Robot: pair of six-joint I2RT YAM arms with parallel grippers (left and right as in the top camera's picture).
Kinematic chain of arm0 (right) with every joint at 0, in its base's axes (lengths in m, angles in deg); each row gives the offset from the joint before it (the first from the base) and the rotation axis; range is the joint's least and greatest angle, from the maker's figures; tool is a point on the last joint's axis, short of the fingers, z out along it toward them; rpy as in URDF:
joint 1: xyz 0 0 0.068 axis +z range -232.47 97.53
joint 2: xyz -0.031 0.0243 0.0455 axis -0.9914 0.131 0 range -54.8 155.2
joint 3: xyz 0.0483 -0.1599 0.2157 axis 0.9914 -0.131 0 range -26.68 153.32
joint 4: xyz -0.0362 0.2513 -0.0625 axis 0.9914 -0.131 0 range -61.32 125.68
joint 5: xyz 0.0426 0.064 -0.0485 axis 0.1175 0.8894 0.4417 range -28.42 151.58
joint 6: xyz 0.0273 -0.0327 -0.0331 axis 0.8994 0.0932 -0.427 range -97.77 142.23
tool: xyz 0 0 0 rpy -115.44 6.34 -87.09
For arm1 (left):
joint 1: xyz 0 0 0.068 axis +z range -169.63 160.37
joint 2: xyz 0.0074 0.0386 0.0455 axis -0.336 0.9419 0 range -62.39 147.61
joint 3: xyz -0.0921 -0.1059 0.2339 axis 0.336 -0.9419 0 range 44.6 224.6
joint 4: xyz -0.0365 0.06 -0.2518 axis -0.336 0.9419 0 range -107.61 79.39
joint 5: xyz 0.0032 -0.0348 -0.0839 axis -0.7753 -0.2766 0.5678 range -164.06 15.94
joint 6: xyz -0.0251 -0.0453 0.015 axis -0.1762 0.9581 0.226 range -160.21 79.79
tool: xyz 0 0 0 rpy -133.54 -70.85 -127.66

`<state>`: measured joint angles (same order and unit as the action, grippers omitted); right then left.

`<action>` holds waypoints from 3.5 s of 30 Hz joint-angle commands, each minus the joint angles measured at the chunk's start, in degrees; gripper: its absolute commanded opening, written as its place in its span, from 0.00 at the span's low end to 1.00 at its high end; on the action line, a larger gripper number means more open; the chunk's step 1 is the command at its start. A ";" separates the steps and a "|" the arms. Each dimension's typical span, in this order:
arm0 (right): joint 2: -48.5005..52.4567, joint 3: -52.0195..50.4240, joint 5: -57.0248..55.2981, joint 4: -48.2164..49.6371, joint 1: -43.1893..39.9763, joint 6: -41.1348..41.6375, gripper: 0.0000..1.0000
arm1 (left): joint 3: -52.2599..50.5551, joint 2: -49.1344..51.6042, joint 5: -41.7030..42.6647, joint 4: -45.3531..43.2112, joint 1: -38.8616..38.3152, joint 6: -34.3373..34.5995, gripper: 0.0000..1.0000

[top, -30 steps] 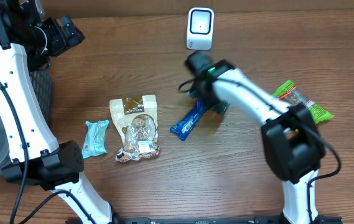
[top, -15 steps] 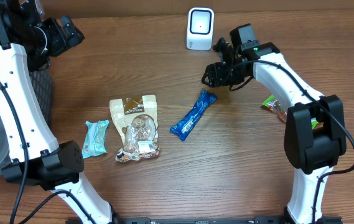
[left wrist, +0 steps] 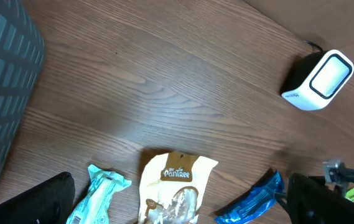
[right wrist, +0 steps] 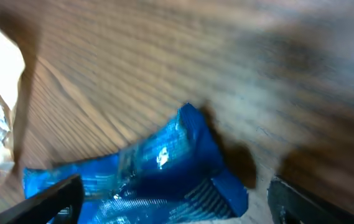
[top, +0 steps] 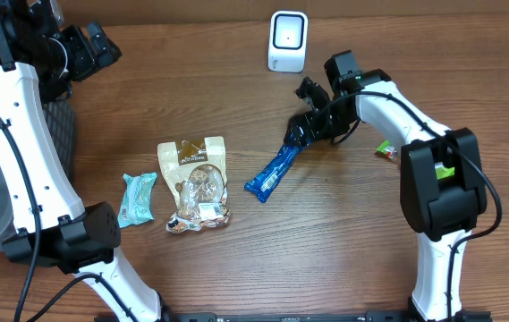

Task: Scan the item barcode
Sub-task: 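Grasp the blue packet on the table with the right gripper, then lift the blue packet and hold it under the white scanner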

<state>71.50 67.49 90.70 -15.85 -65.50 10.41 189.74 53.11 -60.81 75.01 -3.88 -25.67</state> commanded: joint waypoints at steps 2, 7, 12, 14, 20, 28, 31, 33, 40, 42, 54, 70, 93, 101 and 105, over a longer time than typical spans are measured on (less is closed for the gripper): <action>1.46 -0.04 4.28 -2.23 0.20 -2.16 0.75 | 0.85 -0.87 -0.31 0.04 -0.44 -1.29 1.00; 1.46 -0.04 4.72 -3.30 0.44 13.75 0.04 | 0.85 -0.87 -0.31 0.04 -0.44 -1.27 1.00; 1.46 -0.04 -4.66 -9.25 0.44 37.64 0.04 | 0.85 -0.87 -0.33 0.04 -0.44 -1.29 1.00; 1.44 -0.04 -7.19 -13.25 0.09 43.15 0.04 | 0.85 -0.87 -0.31 0.04 -0.44 -1.29 1.00; 0.94 0.85 -5.55 -24.87 0.00 27.71 0.17 | 0.85 -0.87 -0.31 0.04 -0.44 -1.29 1.00; 0.68 2.34 -5.95 -13.94 -3.19 15.80 0.91 | 0.85 -0.87 -0.31 0.04 -0.44 -1.29 0.99; 0.70 2.34 -3.37 -9.90 -5.29 13.73 0.91 | 0.85 -0.87 -0.33 0.04 -0.44 -1.29 1.00; 0.76 2.27 0.33 -8.13 -6.45 10.86 0.92 | 0.85 -0.87 -0.33 0.04 -0.44 -1.29 1.00; 3.72 1.70 13.00 0.37 -5.18 8.37 0.96 | 0.85 -0.87 -0.31 0.04 -0.44 -1.29 1.00; 5.05 1.70 13.92 0.46 -3.82 9.25 0.95 | 0.85 -0.87 -0.33 0.04 -0.44 -1.29 1.00; 6.86 0.57 11.87 -2.82 -1.18 22.36 0.72 | 0.85 -0.87 -0.33 0.04 -0.44 -1.29 1.00; 6.91 -0.22 7.13 -3.28 -0.17 28.87 0.59 | 0.85 -0.87 -0.33 0.04 -0.44 -1.29 1.00; 0.98 4.28 8.70 -8.90 -2.10 23.71 0.04 | 0.85 -0.87 -0.31 0.04 -0.44 -1.29 0.99; -9.79 5.46 17.70 -14.19 -9.57 25.59 0.04 | 0.85 -0.87 -0.33 0.04 -0.44 -1.29 1.00; -13.55 6.47 18.58 -13.86 -12.81 29.55 0.04 | 0.85 -0.87 -0.33 0.04 -0.44 -1.29 1.00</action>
<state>62.02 71.75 105.26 -29.88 -77.04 36.82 189.74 53.11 -60.81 75.01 -3.88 -25.67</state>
